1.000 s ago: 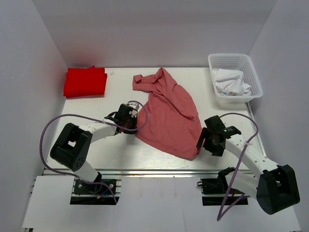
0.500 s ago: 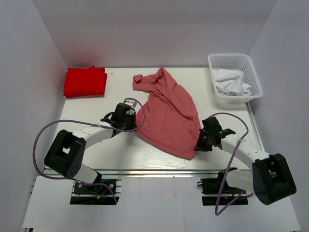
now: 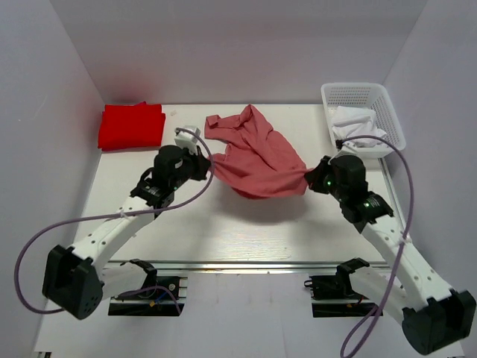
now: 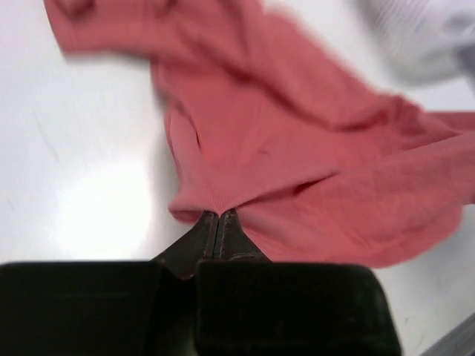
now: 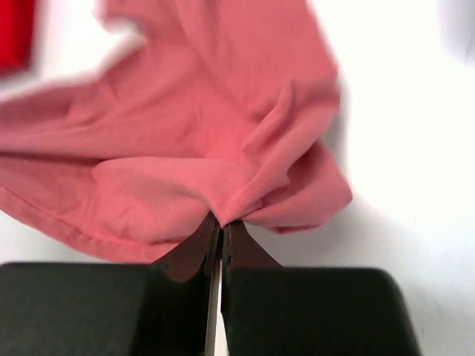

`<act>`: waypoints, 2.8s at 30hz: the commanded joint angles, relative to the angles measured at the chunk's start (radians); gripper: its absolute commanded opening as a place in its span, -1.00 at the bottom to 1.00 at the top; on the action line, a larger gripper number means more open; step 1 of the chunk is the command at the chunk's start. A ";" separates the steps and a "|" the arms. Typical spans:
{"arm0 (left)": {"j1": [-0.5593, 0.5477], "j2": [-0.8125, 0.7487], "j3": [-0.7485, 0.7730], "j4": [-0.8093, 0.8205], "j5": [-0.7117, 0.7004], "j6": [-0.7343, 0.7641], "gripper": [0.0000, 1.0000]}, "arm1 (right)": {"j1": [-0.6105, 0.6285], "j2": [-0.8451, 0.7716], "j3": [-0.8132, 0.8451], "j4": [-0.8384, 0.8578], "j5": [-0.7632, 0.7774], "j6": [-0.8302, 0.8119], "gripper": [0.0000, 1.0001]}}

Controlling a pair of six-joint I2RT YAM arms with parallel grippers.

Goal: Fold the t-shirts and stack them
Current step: Flatten out the tshirt

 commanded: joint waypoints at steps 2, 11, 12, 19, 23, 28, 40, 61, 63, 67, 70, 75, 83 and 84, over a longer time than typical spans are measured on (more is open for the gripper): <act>-0.001 -0.112 0.135 0.075 -0.064 0.074 -1.00 | 0.000 -0.095 0.049 0.218 0.107 -0.053 -1.00; -0.001 -0.111 0.467 0.049 -0.173 0.234 -1.00 | 0.001 -0.087 0.381 0.297 0.184 -0.242 -1.00; -0.001 -0.111 0.501 0.033 -0.173 0.243 -1.00 | 0.000 -0.082 0.400 0.302 0.184 -0.268 -1.00; -0.001 -0.110 0.696 -0.036 -0.196 0.326 -1.00 | 0.003 -0.018 0.670 0.236 0.057 -0.415 -1.00; -0.001 -0.137 0.768 -0.059 -0.166 0.350 -1.00 | 0.001 -0.007 0.799 0.196 -0.028 -0.470 -1.00; -0.001 -0.173 0.863 -0.131 -0.115 0.372 -1.00 | 0.001 -0.033 0.879 0.182 -0.153 -0.501 -1.00; 0.020 -0.282 1.070 -0.274 0.060 0.383 -1.00 | 0.000 -0.139 0.957 0.176 -0.330 -0.504 -1.00; 0.029 -0.338 0.841 -0.246 0.091 0.343 -1.00 | 0.000 -0.233 0.620 0.322 -0.293 -0.495 -1.00; 0.029 -0.327 0.767 -0.187 0.033 0.329 -1.00 | -0.002 -0.214 0.556 0.386 -0.247 -0.478 -1.00; 0.020 -0.279 0.592 -0.113 -0.125 0.320 -1.00 | 0.001 -0.168 0.378 0.474 -0.164 -0.447 -1.00; 0.020 -0.230 0.506 -0.056 -0.239 0.297 -1.00 | 0.000 -0.096 0.297 0.538 -0.112 -0.432 -1.00; 0.020 -0.082 0.449 0.004 -0.417 0.260 -1.00 | -0.003 0.066 0.250 0.620 0.012 -0.420 -1.00; 0.040 0.205 0.497 0.065 -0.595 0.260 -1.00 | -0.006 0.334 0.337 0.649 0.096 -0.458 -1.00; 0.040 0.236 0.509 0.065 -0.595 0.260 -1.00 | -0.011 0.376 0.347 0.650 0.103 -0.461 -1.00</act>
